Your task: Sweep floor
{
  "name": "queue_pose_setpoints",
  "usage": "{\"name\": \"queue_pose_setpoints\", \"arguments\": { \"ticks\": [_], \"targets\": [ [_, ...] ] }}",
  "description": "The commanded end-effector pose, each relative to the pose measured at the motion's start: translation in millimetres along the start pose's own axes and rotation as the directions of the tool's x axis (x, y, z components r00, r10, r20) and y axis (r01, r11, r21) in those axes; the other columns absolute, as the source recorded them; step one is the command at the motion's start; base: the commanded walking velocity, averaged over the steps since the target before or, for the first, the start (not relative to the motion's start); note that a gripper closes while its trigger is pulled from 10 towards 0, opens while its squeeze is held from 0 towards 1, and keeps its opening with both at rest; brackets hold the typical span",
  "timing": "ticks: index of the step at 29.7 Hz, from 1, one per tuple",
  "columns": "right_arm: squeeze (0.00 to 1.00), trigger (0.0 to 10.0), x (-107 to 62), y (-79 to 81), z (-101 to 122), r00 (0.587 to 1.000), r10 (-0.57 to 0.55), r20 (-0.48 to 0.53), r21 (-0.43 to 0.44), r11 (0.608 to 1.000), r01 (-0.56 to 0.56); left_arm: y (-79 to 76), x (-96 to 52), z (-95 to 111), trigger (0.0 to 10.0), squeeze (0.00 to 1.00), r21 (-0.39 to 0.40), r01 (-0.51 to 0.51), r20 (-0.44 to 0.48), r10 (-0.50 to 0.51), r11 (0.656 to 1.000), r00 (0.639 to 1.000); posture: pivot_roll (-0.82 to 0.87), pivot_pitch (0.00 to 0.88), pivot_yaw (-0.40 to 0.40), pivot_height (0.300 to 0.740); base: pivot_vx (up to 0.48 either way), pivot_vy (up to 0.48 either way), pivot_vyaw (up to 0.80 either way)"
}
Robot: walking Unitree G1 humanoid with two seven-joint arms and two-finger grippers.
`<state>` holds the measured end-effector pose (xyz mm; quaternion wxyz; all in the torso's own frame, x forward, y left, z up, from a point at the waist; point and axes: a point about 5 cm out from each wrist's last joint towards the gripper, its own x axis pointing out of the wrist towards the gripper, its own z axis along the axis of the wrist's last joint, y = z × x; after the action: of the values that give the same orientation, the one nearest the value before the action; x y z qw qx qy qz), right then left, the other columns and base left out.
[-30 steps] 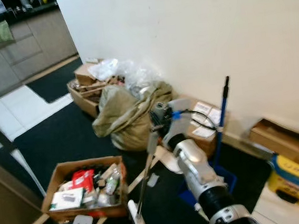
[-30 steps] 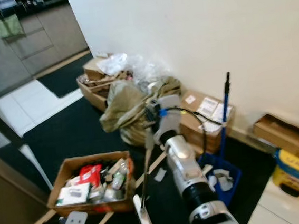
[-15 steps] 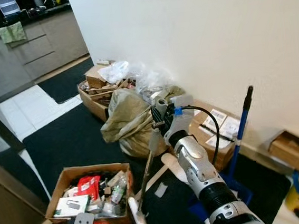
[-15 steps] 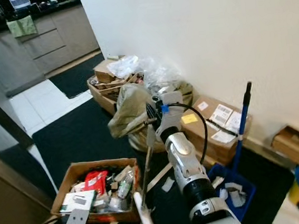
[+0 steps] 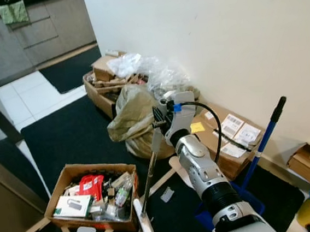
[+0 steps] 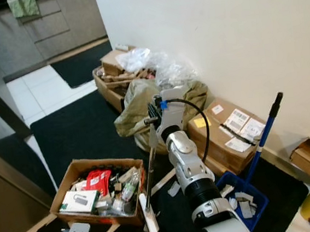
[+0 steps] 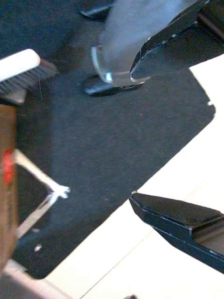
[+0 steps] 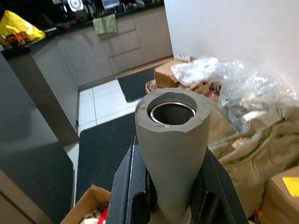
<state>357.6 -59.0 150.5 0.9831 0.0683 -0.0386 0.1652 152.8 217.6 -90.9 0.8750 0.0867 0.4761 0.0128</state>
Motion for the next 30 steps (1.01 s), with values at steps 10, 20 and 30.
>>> {"name": "queue_pose_setpoints", "arguments": {
  "ticks": [10,20,30],
  "targets": [
    [0.0,10.0,8.5,18.8,-7.4,0.997,-0.017,-0.08,0.11,0.994,0.026,-4.2,-12.9,-40.7,10.0,0.0,0.006,0.022,-0.041,-0.021,1.0,0.999,0.01,0.274,0.02,0.74,0.0,0.0,0.0],
    [0.0,10.0,19.7,15.1,8.7,0.996,-0.075,-0.046,0.076,0.994,0.078,0.5,-17.8,-49.6,10.0,0.0,0.031,0.022,-0.025,-0.022,0.999,0.999,0.03,0.335,0.022,0.74,0.0,0.0,0.0],
    [0.0,10.0,38.6,-33.1,91.6,0.955,-0.253,0.157,-0.049,0.963,0.264,-4.3,-19.1,-52.9,10.0,0.0,0.044,0.04,-0.028,-0.039,0.998,0.999,0.02,0.332,0.016,0.74,0.0,0.0,0.0]
  ]
}}
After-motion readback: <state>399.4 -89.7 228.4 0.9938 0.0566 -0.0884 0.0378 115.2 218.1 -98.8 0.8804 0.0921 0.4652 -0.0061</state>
